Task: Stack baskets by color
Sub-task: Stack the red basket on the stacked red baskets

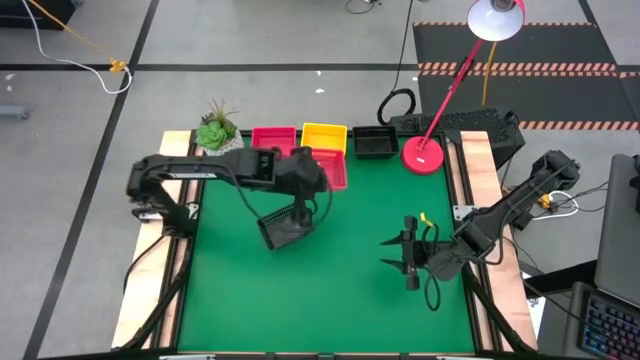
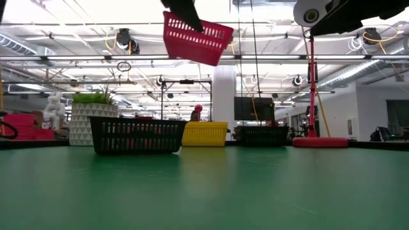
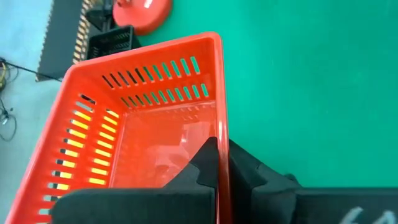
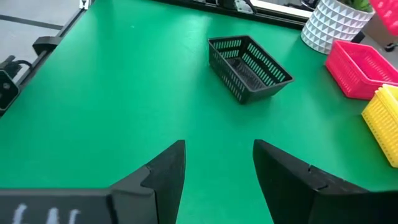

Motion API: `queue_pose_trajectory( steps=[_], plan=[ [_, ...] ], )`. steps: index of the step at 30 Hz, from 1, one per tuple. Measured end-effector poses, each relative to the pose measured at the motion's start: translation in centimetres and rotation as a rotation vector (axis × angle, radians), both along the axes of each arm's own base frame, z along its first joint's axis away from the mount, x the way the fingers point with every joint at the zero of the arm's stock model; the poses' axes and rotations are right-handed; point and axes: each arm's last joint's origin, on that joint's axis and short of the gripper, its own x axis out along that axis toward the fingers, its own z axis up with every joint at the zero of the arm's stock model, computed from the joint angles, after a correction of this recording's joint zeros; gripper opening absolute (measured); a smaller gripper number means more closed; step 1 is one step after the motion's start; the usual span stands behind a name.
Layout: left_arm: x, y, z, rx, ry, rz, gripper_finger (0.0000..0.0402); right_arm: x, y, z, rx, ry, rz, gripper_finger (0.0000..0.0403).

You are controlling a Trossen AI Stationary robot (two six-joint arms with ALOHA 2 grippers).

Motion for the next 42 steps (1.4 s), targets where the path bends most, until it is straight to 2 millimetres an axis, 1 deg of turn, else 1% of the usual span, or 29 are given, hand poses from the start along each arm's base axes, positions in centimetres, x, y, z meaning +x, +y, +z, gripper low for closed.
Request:
queue_pose_trajectory(
  steps=[4,8,14,17,21,24,27,31,34,37,42],
  plan=[
    [-1.7,0.5,-1.3,0.021,-0.095,-0.007,0.0005,-0.1,0.2,0.0,0.0,0.0,0.011,0.0181],
    [-3.7,2.0,-2.6,0.046,-0.131,0.007,0.0013,-0.1,0.2,0.0,0.001,-0.001,0.011,0.018],
    [-6.5,6.1,-4.6,0.055,-0.146,0.024,0.0006,-0.1,0.2,0.0,0.001,-0.001,0.011,0.018],
    [-7.9,8.2,-5.5,0.055,-0.145,0.026,0.0012,-0.1,0.2,0.0,0.002,-0.003,0.011,0.018],
    [-9.2,10.8,-6.6,0.062,-0.151,0.011,0.0021,-0.1,0.2,0.0,-0.001,-0.001,0.012,0.018],
    [-10.2,12.7,-7.2,0.053,-0.154,0.013,0.0011,-0.1,0.2,0.0,-0.002,0.0,0.012,0.018],
    [-11.1,14.1,-7.9,0.086,-0.121,0.027,0.0007,-0.1,0.2,0.0,-0.003,0.0,0.012,0.018],
    [-11.9,14.8,-8.6,0.14,-0.046,0.091,0.0022,-0.1,0.2,0.0,-0.004,0.0,0.013,0.018],
    [-12.1,14.9,-8.8,0.14,-0.017,0.112,0.0015,-0.1,0.2,0.0,-0.01,0.001,0.017,0.018],
    [-12.1,14.9,-8.8,0.141,-0.017,0.113,0.0006,-0.1,0.2,0.0,-0.012,0.001,0.018,0.018],
    [-12.3,15.1,-8.8,0.162,-0.009,0.052,0.0015,-0.1,0.2,0.0,-0.012,0.001,0.018,0.018]
  ],
)
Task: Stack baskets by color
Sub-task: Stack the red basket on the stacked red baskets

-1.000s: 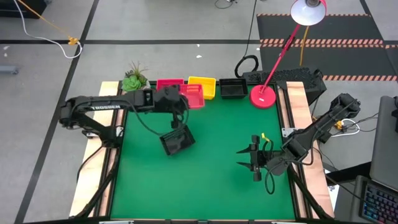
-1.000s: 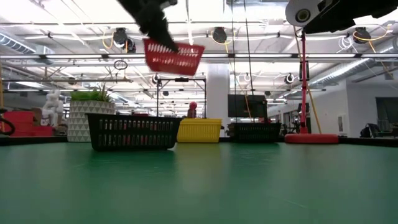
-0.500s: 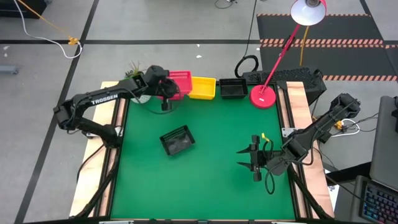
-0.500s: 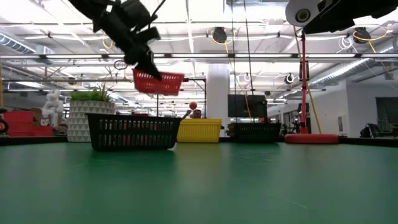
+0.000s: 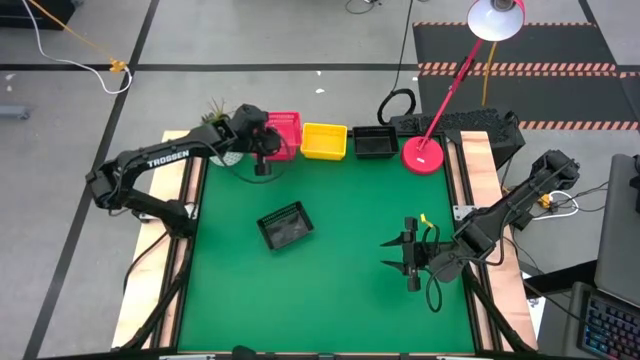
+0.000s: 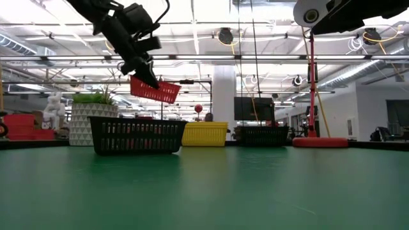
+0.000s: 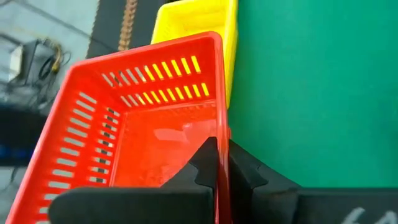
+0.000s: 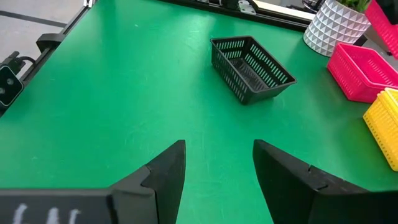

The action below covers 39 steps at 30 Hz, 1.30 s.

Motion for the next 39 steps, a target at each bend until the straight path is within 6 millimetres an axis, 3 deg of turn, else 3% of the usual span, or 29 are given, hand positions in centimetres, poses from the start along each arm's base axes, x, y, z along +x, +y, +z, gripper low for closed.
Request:
queue_pose_trajectory(
  steps=[7,15,34,39],
  plan=[
    [-1.2,1.6,-0.9,-0.017,-0.055,-0.047,0.0013,0.0,0.0,0.0,0.001,0.001,0.002,0.018],
    [-3.2,3.3,-3.8,0.015,-0.118,-0.01,0.0006,0.0,0.0,0.0,0.002,0.001,0.003,0.018],
    [-4.3,3.8,-6.8,0.052,-0.171,-0.039,0.0015,0.0,0.0,0.0,0.001,0.001,0.002,0.018],
    [-4.7,4.1,-6.7,0.045,-0.196,-0.052,0.0009,0.0,0.0,0.0,0.004,0.001,0.001,0.018]
  ],
)
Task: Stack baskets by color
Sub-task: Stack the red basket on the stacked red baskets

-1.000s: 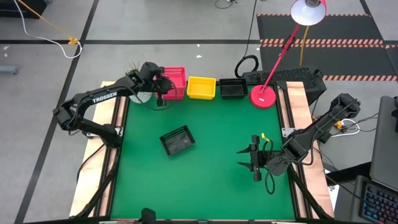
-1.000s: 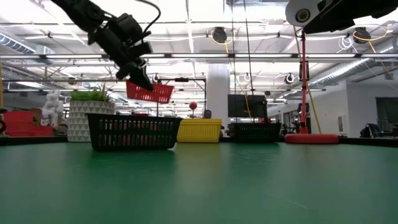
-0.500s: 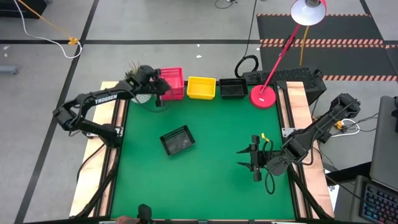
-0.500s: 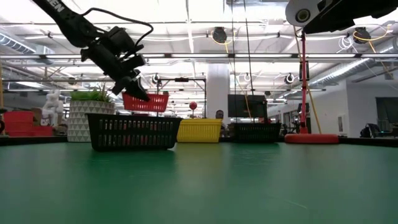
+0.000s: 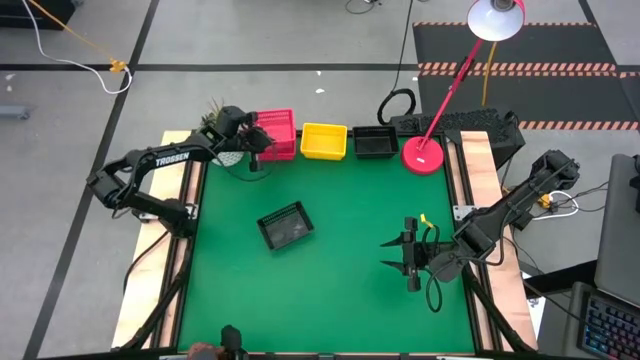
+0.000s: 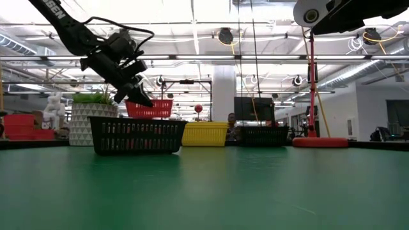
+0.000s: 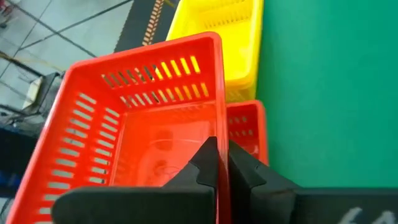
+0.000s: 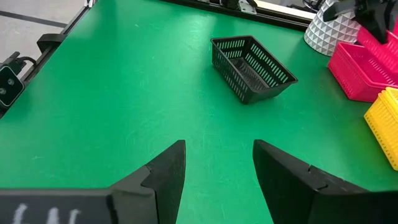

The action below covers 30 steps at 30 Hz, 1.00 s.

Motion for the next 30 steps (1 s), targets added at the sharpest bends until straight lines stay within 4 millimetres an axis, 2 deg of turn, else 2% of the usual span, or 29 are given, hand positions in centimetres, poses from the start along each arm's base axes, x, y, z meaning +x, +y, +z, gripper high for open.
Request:
queue_pose_trajectory(
  steps=[5,11,17,24,30],
  plan=[
    [-0.3,0.3,-0.1,0.007,0.007,0.006,0.0024,0.0,0.0,0.0,0.0,0.0,-0.001,0.018],
    [-0.1,0.4,-0.9,-0.025,0.024,-0.01,0.0006,0.0,0.0,0.0,0.003,-0.006,-0.002,0.018],
    [0.1,0.6,-1.5,-0.035,0.038,-0.019,0.0024,0.0,0.0,0.0,0.004,-0.007,-0.002,0.018],
    [0.4,0.5,-1.9,-0.049,0.051,-0.033,0.0007,0.0,0.0,0.1,0.002,-0.007,-0.001,0.018],
    [0.8,0.2,-1.9,-0.035,0.056,-0.055,0.0031,0.0,0.0,0.0,0.001,-0.006,-0.001,0.018]
  ],
)
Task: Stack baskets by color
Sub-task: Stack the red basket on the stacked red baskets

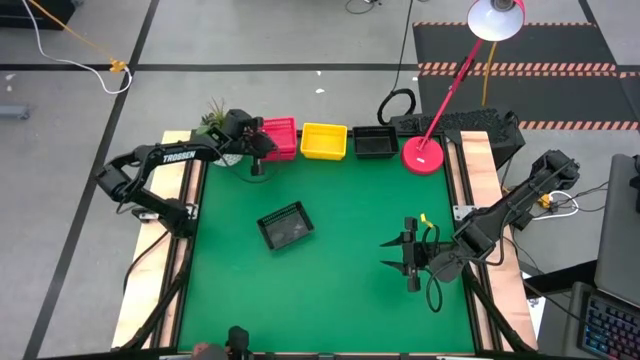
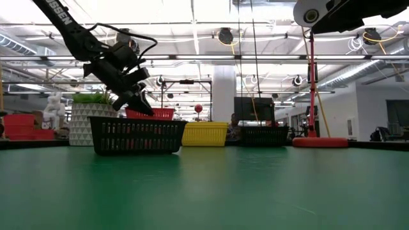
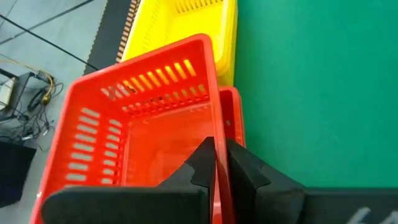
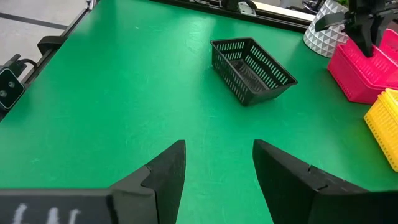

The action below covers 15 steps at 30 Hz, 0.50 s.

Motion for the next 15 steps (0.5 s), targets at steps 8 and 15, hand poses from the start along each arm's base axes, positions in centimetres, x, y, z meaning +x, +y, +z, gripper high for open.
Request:
queue_pose_trajectory(
  steps=[8,15],
  plan=[
    [-0.04,0.04,0.0,0.001,0.001,0.004,0.0034,0.0,0.0,0.01,0.0,0.0,0.0,0.018],
    [-0.04,0.04,0.0,-0.001,0.001,0.005,0.0035,0.0,0.0,0.0,0.0,0.0,0.0,0.018]
  ],
)
